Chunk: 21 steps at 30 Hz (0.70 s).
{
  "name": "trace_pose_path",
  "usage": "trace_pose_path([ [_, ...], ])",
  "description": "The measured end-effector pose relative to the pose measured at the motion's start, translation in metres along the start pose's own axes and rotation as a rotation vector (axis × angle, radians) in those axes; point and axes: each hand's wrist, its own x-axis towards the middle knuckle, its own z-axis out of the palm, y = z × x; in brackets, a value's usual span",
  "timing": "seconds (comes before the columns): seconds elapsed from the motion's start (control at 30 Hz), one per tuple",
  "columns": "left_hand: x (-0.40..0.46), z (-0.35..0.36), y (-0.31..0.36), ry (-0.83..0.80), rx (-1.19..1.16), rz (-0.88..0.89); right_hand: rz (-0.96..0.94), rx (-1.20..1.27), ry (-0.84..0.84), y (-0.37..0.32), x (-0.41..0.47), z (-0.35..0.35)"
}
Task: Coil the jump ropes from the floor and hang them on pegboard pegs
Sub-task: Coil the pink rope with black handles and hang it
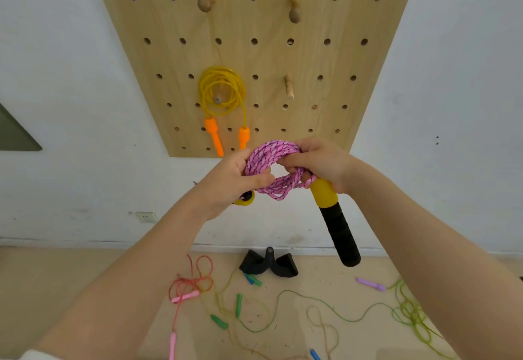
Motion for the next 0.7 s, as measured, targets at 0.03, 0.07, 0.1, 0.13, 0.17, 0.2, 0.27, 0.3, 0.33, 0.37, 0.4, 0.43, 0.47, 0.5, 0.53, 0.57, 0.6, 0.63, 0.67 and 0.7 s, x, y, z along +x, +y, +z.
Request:
trace_pose_path([
  [0.03,-0.003,-0.004,-0.002,0.028,0.008,0.02,-0.002,0.026,0.0,-0.003,0.002,0.002],
  [0.07,-0.005,-0.009,-0.004,0.066,0.023,0.032,-0.003,0.056,0.001,-0.006,0.005,0.005],
  [0.1,-0.006,-0.013,-0.004,0.108,0.034,0.048,0.002,0.092,0.009,-0.008,0.008,0.01],
  [0.13,-0.006,-0.016,-0.004,0.152,0.037,0.057,0.005,0.121,0.006,-0.009,0.012,0.014],
  [0.17,-0.003,-0.019,-0.005,0.196,0.041,0.06,-0.003,0.146,0.001,-0.01,0.015,0.019],
  [0.2,0.0,-0.024,-0.006,0.239,0.054,0.05,-0.012,0.164,-0.024,-0.01,0.018,0.022],
  [0.27,0.008,-0.033,-0.009,0.286,0.096,0.005,-0.003,0.212,-0.101,-0.006,0.021,0.026],
  [0.3,0.011,-0.038,-0.012,0.283,0.121,-0.01,0.023,0.226,-0.129,0.0,0.024,0.023],
  [0.33,0.012,-0.045,-0.014,0.275,0.164,-0.011,0.052,0.204,-0.144,0.006,0.025,0.021],
  [0.37,0.014,-0.05,-0.016,0.271,0.218,-0.008,0.087,0.159,-0.166,0.012,0.025,0.02],
  [0.4,0.014,-0.056,-0.017,0.273,0.276,-0.01,0.115,0.107,-0.211,0.018,0.024,0.02],
  [0.43,0.014,-0.06,-0.017,0.279,0.337,-0.015,0.149,0.049,-0.264,0.023,0.023,0.02],
  [0.47,0.014,-0.065,-0.017,0.281,0.404,-0.029,0.179,-0.002,-0.314,0.028,0.023,0.02],
  [0.5,0.013,-0.069,-0.018,0.277,0.473,-0.042,0.193,-0.045,-0.342,0.03,0.022,0.023],
  [0.53,0.013,-0.072,-0.02,0.267,0.546,-0.052,0.198,-0.104,-0.345,0.03,0.022,0.027],
  [0.57,0.012,-0.075,-0.024,0.26,0.617,-0.055,0.199,-0.195,-0.319,0.027,0.022,0.031],
  [0.6,0.012,-0.079,-0.027,0.256,0.683,-0.061,0.186,-0.313,-0.282,0.024,0.023,0.035],
  [0.63,0.012,-0.082,-0.031,0.256,0.748,-0.066,0.164,-0.416,-0.224,0.019,0.024,0.038],
  [0.67,0.012,-0.086,-0.035,0.252,0.814,-0.075,0.118,-0.473,-0.158,0.011,0.026,0.041],
  [0.7,0.012,-0.088,-0.039,0.242,0.877,-0.08,0.08,-0.444,-0.068,0.002,0.027,0.043],
])
